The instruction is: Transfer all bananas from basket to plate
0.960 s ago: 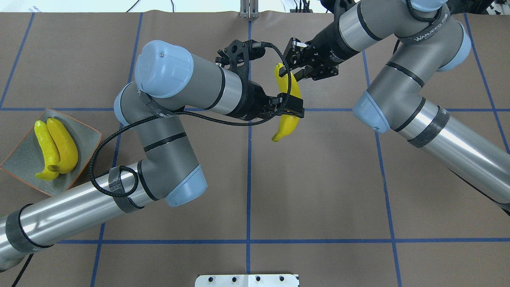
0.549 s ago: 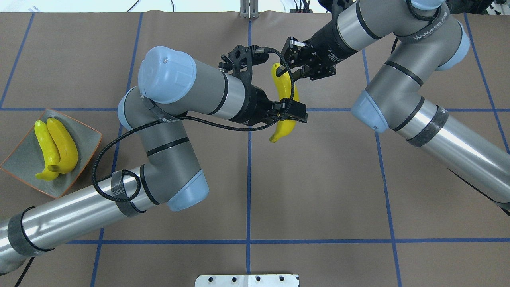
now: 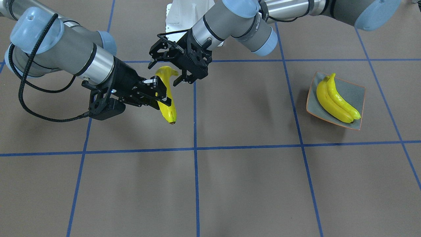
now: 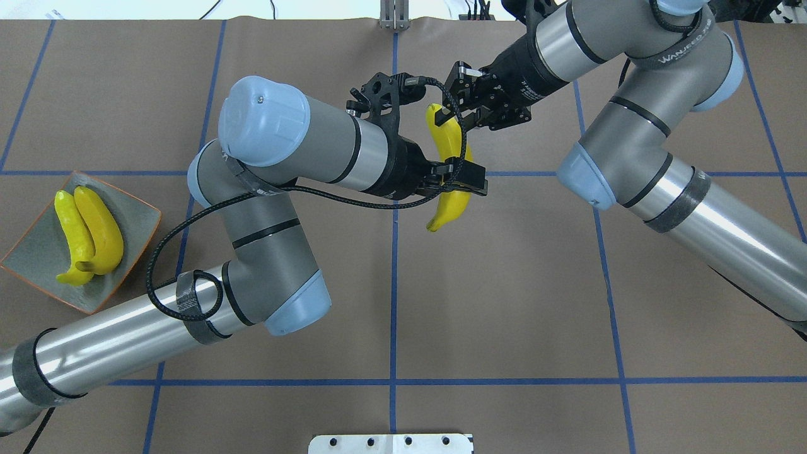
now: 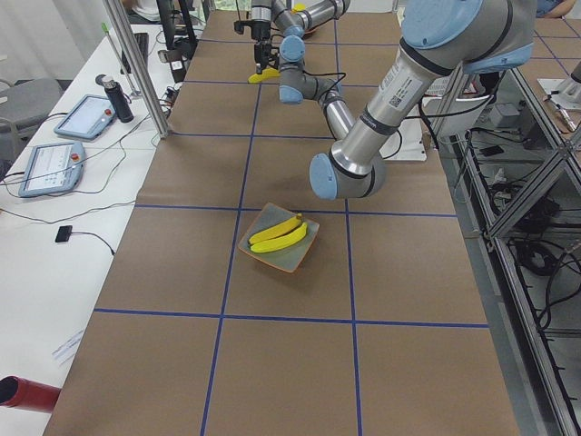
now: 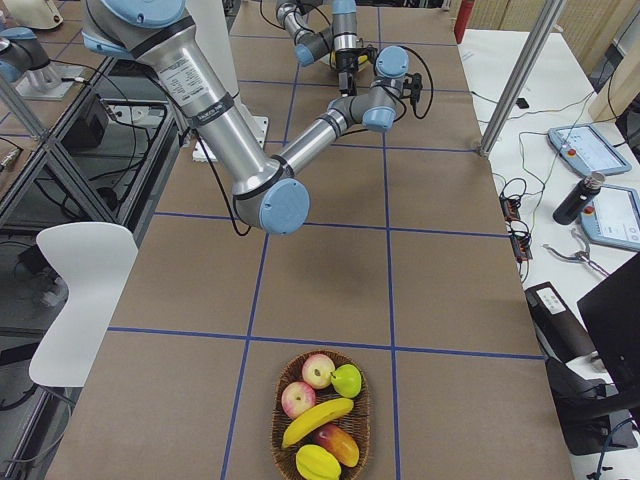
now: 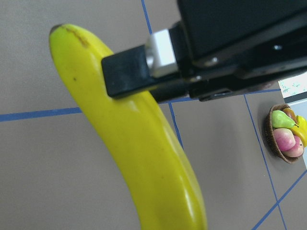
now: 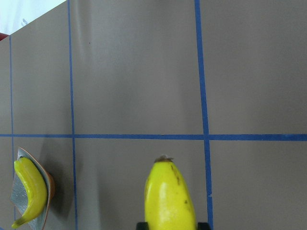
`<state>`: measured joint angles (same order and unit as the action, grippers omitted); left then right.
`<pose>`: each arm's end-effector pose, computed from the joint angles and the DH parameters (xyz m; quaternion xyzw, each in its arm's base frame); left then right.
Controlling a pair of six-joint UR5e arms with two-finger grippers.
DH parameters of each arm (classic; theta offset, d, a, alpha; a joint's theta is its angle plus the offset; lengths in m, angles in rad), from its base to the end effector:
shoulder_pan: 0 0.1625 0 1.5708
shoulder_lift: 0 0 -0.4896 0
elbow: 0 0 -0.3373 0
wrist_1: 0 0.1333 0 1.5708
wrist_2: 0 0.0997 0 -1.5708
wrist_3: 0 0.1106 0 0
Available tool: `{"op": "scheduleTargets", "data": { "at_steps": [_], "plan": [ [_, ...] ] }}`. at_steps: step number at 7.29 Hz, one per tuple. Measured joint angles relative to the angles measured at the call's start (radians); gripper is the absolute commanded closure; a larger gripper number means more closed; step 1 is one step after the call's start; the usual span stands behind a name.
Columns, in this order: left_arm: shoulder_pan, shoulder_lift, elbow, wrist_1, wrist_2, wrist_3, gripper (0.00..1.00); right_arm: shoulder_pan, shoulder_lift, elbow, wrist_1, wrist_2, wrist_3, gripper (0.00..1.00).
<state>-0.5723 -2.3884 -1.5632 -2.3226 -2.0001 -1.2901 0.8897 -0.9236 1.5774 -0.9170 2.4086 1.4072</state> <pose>0.5338 -0.4477 0.1543 0.1468 0.6887 0.0475 0.7084 -0.3761 -0.5452 0.2709 0.0002 -0.6426 0.0263 0.7657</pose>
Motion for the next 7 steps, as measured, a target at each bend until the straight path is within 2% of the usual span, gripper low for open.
{"op": "scheduleTargets", "data": {
  "at_steps": [1, 2, 3, 4, 5, 6, 7],
  "plan": [
    [0.000, 0.000, 0.000, -0.001, 0.001, 0.000, 0.18, 0.000, -0.002, 0.002, 0.001, 0.011, 0.000, 1.00],
    [0.000, 0.000, 0.000, -0.002, 0.001, 0.000, 0.37, 0.000, -0.003, 0.004, 0.001, 0.017, -0.001, 1.00],
    [0.000, 0.000, 0.000, -0.005, 0.001, -0.001, 0.89, 0.000, -0.004, 0.005, 0.001, 0.019, -0.001, 1.00],
    [0.000, -0.001, 0.000, -0.007, 0.001, -0.003, 1.00, 0.000, -0.005, 0.005, 0.001, 0.019, -0.001, 1.00],
    [0.000, -0.001, 0.000, -0.010, 0.002, -0.004, 1.00, 0.000, -0.006, 0.006, 0.002, 0.019, -0.001, 0.56],
    [0.000, -0.001, 0.002, -0.014, 0.002, -0.016, 1.00, -0.002, -0.007, 0.006, 0.002, 0.019, -0.002, 0.01],
    [0.000, 0.000, 0.005, -0.016, 0.002, -0.041, 1.00, -0.004, -0.008, 0.006, 0.006, 0.019, -0.002, 0.00]
  ]
}}
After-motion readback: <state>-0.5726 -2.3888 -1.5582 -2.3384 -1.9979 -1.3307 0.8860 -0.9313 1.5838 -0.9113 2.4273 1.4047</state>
